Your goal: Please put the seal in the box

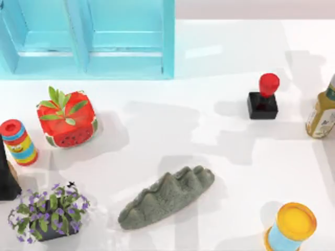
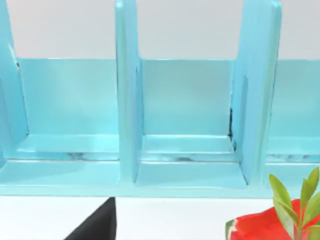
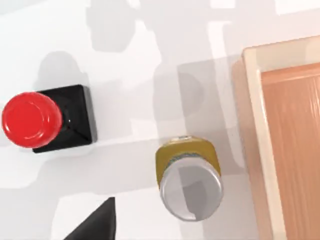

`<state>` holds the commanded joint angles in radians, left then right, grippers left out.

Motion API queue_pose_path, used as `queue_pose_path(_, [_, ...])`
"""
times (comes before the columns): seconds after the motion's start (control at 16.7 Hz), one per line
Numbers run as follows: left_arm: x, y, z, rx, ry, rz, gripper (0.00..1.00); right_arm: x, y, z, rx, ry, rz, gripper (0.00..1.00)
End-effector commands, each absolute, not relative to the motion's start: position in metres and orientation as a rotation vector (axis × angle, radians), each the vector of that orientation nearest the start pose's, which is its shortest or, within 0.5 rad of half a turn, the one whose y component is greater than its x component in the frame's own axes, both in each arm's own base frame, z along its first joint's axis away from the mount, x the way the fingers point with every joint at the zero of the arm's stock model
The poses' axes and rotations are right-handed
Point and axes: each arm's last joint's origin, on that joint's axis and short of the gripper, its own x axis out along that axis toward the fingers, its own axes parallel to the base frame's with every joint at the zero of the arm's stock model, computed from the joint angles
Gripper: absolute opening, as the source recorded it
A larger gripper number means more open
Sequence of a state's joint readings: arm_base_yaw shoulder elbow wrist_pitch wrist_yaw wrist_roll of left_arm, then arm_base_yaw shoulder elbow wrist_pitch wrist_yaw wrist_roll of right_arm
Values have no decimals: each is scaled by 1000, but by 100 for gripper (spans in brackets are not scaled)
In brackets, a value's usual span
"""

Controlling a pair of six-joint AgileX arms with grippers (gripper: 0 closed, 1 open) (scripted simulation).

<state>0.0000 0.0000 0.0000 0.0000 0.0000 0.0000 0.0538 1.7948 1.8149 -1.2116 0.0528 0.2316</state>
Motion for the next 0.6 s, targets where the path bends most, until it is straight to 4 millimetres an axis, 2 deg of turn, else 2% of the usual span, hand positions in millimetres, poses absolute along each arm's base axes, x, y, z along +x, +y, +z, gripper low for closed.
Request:
queue_pose_path(0.18, [106,-1,160,0,0,0,100,403,53,307,101,1309,-100,100])
queue_pose_path(0.3, [106,-1,160,0,0,0,100,421,76,293,77,1356,-74,100])
queue_pose_path(0.6, [106,-1,160,0,0,0,100,444,125,261,25,1438,-20,100])
